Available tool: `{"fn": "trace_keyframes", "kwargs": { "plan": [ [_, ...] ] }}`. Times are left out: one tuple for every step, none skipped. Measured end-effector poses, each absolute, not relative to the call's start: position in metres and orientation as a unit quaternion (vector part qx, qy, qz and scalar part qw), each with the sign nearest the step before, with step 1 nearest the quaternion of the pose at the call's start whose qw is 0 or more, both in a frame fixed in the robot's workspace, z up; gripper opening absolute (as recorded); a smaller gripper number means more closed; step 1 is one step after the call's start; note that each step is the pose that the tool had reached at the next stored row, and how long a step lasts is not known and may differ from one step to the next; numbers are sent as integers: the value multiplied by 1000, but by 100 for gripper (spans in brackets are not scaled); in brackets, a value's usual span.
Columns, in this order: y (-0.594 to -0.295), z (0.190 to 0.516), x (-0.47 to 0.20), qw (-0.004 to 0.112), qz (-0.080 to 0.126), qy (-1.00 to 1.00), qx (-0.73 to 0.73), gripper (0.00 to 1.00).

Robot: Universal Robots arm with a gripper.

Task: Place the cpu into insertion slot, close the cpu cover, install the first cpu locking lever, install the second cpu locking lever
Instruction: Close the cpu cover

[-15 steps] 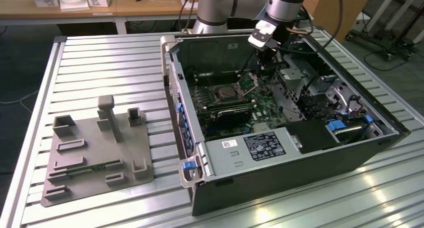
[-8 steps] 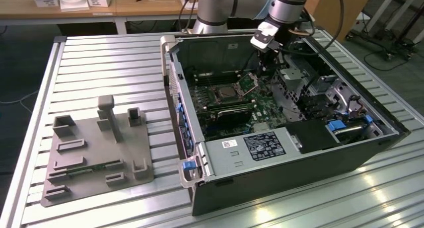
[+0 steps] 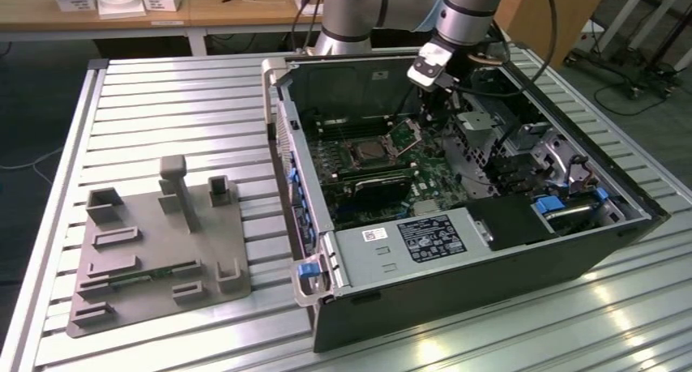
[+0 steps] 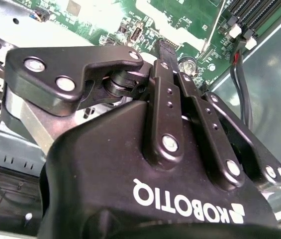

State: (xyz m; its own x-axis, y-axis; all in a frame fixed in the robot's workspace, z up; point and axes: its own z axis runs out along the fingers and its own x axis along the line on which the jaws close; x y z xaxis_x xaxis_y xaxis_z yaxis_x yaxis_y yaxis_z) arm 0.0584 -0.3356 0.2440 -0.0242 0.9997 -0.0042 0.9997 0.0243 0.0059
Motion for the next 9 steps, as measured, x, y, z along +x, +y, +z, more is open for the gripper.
{"fn": "trace_keyframes", "kwargs": {
  "plan": [
    [-336,242,58,3,0,716,698,10],
    [-336,241,58,3,0,716,698,10],
    [-336,240,58,3,0,716,698,10],
    [-336,239,58,3,0,717,698,10],
    [-336,238,58,2,0,717,697,10],
    [-336,237,58,2,0,718,697,10],
    [-336,237,58,2,-1,718,696,10],
    [-336,237,58,1,-1,718,696,10],
    [-336,236,58,1,-1,719,695,10]
  ]
}}
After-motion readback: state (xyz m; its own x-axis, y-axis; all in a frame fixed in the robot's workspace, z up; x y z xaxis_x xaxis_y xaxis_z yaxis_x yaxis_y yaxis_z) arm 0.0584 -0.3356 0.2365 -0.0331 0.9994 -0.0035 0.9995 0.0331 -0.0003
